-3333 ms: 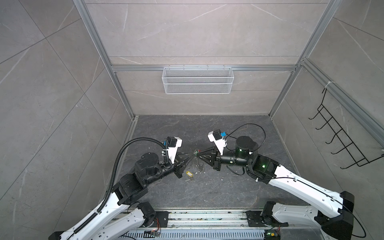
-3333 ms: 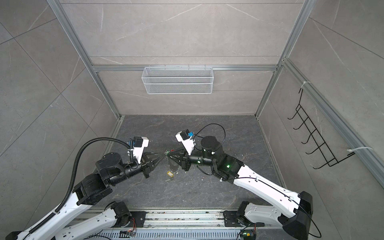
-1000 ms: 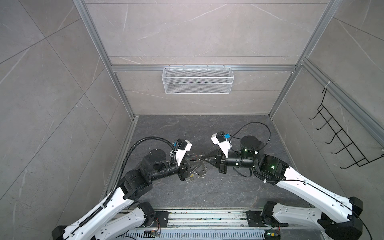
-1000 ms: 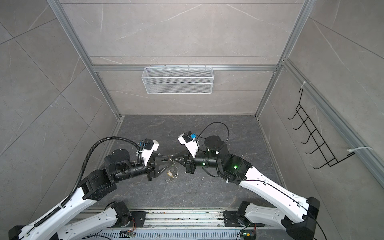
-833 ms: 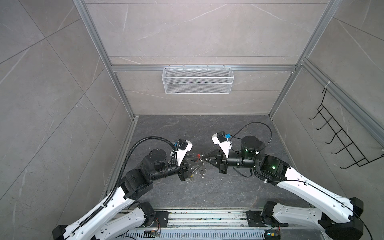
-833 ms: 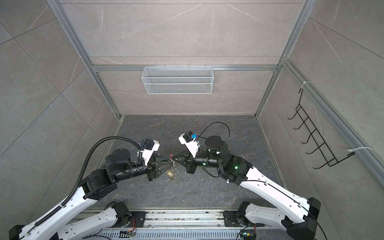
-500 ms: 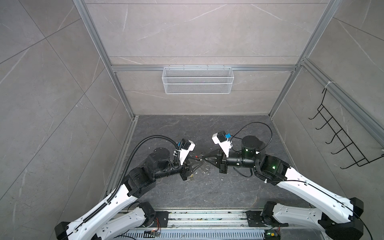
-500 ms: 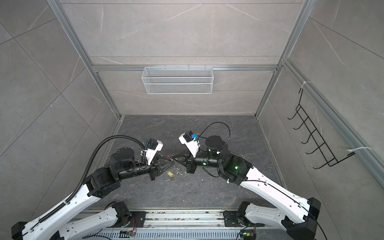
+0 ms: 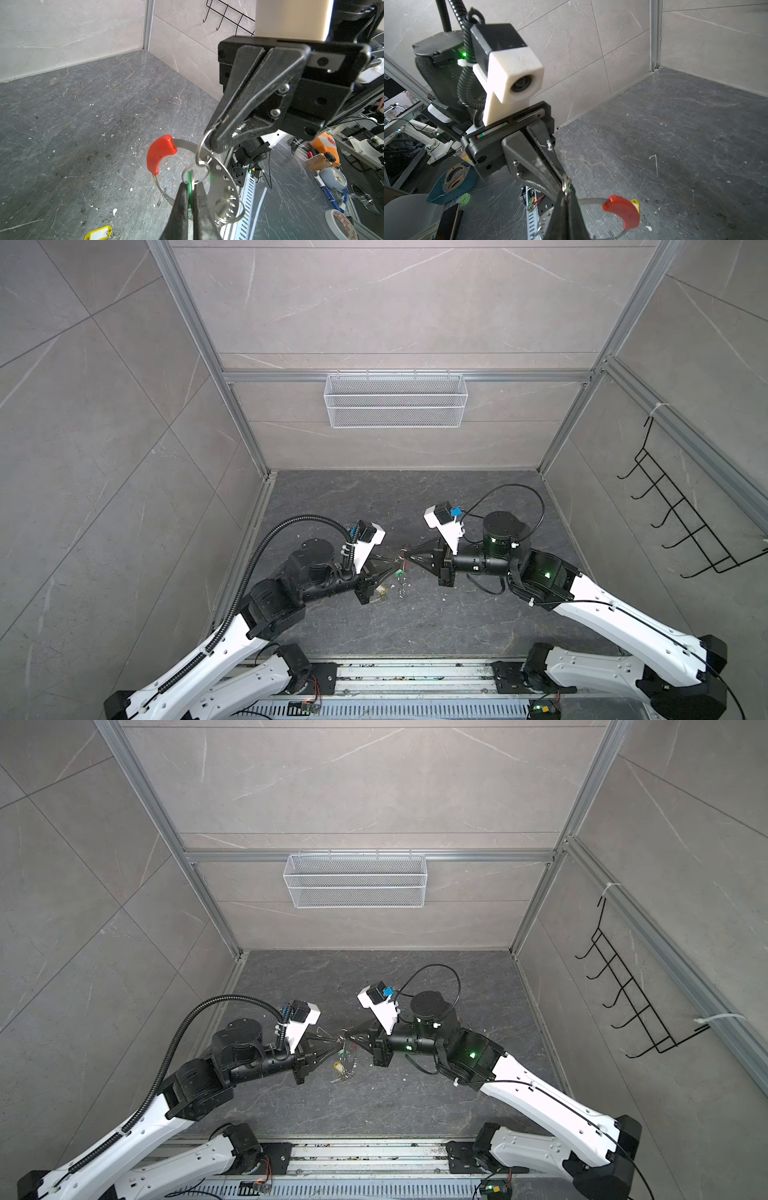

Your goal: Remove the keys from the keyring

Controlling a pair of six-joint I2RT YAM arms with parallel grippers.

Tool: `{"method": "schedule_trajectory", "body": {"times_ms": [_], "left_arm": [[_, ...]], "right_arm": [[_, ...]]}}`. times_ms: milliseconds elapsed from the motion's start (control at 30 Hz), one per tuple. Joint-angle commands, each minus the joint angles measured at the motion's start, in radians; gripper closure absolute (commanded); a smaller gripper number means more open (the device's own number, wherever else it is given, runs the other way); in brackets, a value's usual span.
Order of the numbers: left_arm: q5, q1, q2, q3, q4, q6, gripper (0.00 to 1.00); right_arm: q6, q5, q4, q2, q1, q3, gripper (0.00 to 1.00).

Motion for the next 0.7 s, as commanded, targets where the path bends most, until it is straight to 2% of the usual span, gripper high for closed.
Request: {"method": "schedule_trajectory", "body": {"times_ms": [0,167,333,367,433,467,667], "left_arm": [[-0.038,0.001,-0.019,0.049,-0.049,0.015,1.0],[-0.048,0.002,-0.024,0.078,-0.067,0.022,1.0],[-0.03,0.002,-0.012,0.094,-0.078,0.015,1.0],[-0.031,0.002,-0.01,0.099,-0.083,0.015,0.96],[-0.048,0.001,-0.013,0.108,-0.088,0.007,0.73],[-0.056,0.001,-0.022,0.109,-0.085,0.003,0.69],[-0.156,0.002,-0.097,0.092,-0.017,0.01,0.69]], "right_arm": [[-0.022,0.001,-0.011,-0.01,-0.002,0.023,1.0],[-0.013,0.011,0.009,-0.006,-0.003,0.019,1.0],[0.03,0.027,0.126,-0.025,-0.003,-0.02,1.0],[0.041,0.031,0.152,-0.028,-0.003,-0.03,1.0],[0.069,0.035,0.218,-0.033,-0.002,-0.056,1.0],[0.082,0.038,0.245,-0.035,-0.003,-0.067,1.0],[0.117,0.047,0.319,-0.051,-0.003,-0.098,1.0]]}}
